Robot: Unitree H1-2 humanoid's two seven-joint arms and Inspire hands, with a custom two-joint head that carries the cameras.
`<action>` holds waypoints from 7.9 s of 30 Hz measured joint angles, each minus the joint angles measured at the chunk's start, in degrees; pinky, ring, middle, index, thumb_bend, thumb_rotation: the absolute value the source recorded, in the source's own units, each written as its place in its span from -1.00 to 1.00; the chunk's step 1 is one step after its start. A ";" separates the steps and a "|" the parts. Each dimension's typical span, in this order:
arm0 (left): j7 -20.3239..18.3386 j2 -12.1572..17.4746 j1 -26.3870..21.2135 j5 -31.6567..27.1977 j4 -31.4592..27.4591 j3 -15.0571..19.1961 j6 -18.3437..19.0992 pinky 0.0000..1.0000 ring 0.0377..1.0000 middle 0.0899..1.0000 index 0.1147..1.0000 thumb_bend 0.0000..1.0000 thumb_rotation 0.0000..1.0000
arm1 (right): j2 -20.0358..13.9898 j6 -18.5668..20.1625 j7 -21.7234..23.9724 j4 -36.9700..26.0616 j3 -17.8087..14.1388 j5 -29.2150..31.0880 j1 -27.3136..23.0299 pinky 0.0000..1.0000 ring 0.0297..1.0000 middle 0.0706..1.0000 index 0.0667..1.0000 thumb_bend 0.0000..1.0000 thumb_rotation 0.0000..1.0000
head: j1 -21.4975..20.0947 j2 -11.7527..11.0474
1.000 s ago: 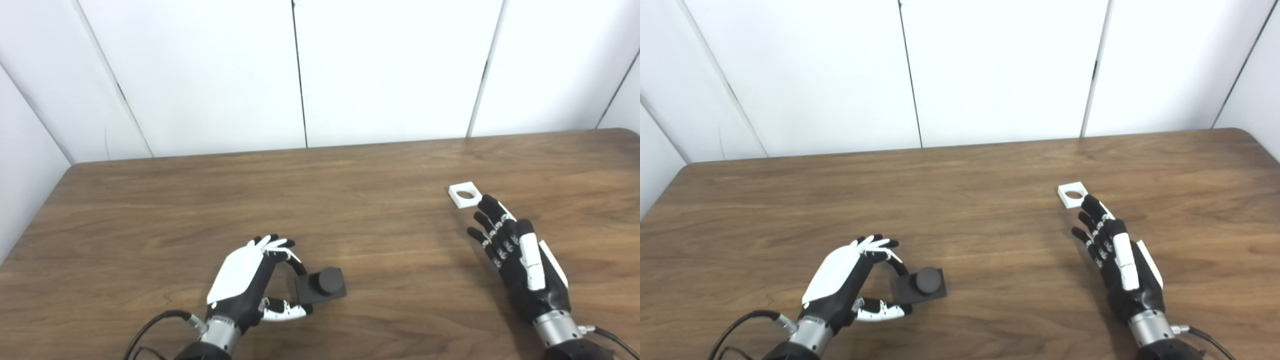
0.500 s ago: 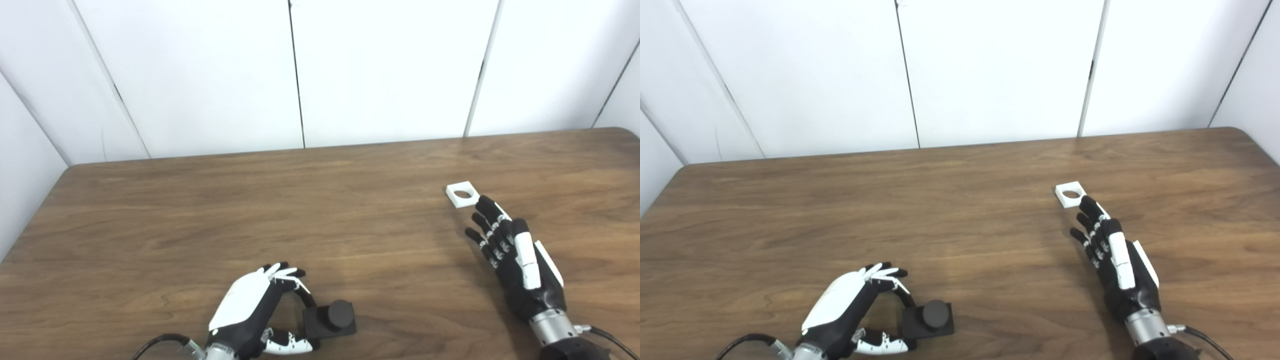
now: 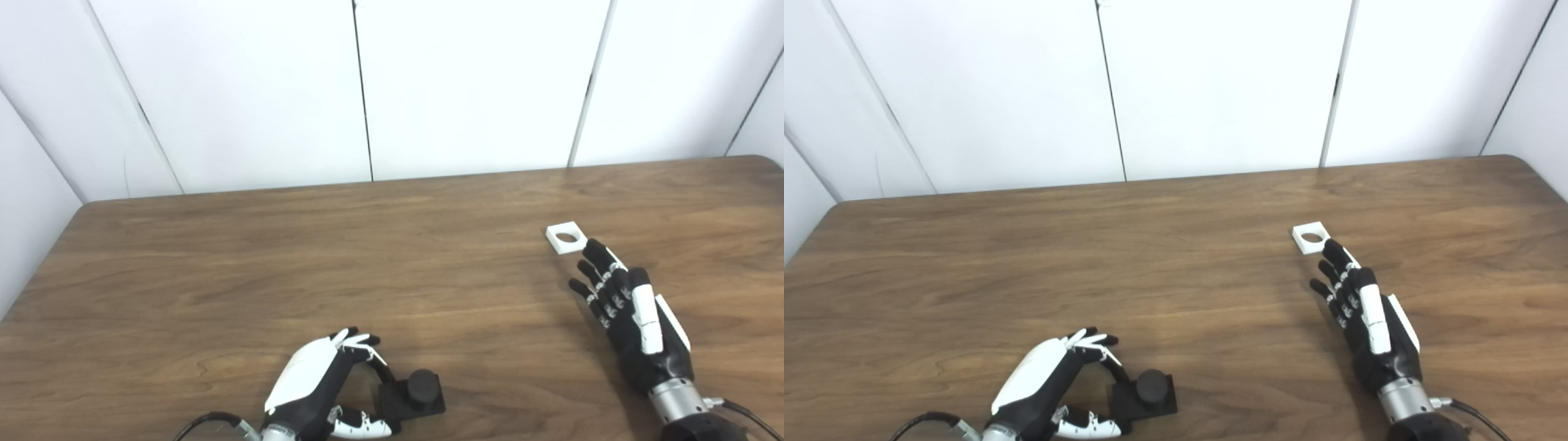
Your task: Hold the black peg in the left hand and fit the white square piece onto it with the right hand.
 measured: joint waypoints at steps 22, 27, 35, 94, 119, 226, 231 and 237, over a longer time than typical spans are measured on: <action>2.92 -0.30 0.60 0.17 1.59 -0.79 -3.68 1.00 0.97 0.76 -0.14 0.00 -0.88 | -17.50 -3.90 -9.20 2.98 4.41 -44.23 -14.61 1.00 1.00 1.00 0.48 0.82 -0.34 | 0.18 -0.88; 3.13 -0.33 0.68 0.32 1.67 -0.81 -3.72 1.00 0.96 0.76 -0.15 0.00 -0.88 | -19.45 -0.89 -5.24 2.95 7.27 -47.84 -16.22 1.00 1.00 1.00 0.41 0.86 -0.38 | 0.18 -1.14; 3.19 -0.28 0.67 0.41 1.67 -0.81 -3.75 1.00 0.96 0.76 -0.15 0.00 -0.88 | -22.03 2.71 0.43 4.94 10.32 -50.87 -21.57 1.00 1.00 1.00 0.38 0.93 -0.51 | -0.79 -1.41; 4.54 -0.85 1.82 1.73 1.67 -1.03 -5.32 1.00 0.93 0.74 -0.15 0.00 -0.89 | -19.64 3.88 0.09 36.97 23.51 -54.45 -40.58 1.00 1.00 0.96 0.34 0.82 -0.52 | -1.32 -1.58; 4.33 -1.13 1.80 2.13 1.66 -0.69 -5.34 1.00 0.96 0.75 -0.14 0.00 -0.88 | -21.39 1.89 0.86 36.79 23.68 -53.09 -40.47 0.89 0.98 0.83 -0.09 0.05 -0.70 | -1.67 -1.58; 3.38 -1.98 0.09 2.56 2.97 -0.32 -5.31 1.00 0.97 0.74 -0.14 0.00 -0.88 | -10.44 8.93 25.09 -31.20 27.41 -57.86 -15.29 1.00 1.00 0.95 -0.08 0.04 -0.68 | 0.44 3.08; 3.27 -2.02 0.08 2.57 2.97 -0.32 -5.30 1.00 0.97 0.75 -0.14 0.00 -0.88 | -10.20 8.65 25.52 -29.81 27.82 -58.17 -15.24 1.00 1.00 0.94 -0.08 0.04 -0.68 | 0.53 3.08; 3.15 -2.10 0.03 2.60 2.97 -0.27 -5.30 1.00 0.98 0.75 -0.14 -0.01 -0.88 | -10.23 8.12 25.92 -29.10 28.95 -59.68 -14.56 1.00 1.00 0.95 -0.08 0.04 -0.69 | 0.27 3.16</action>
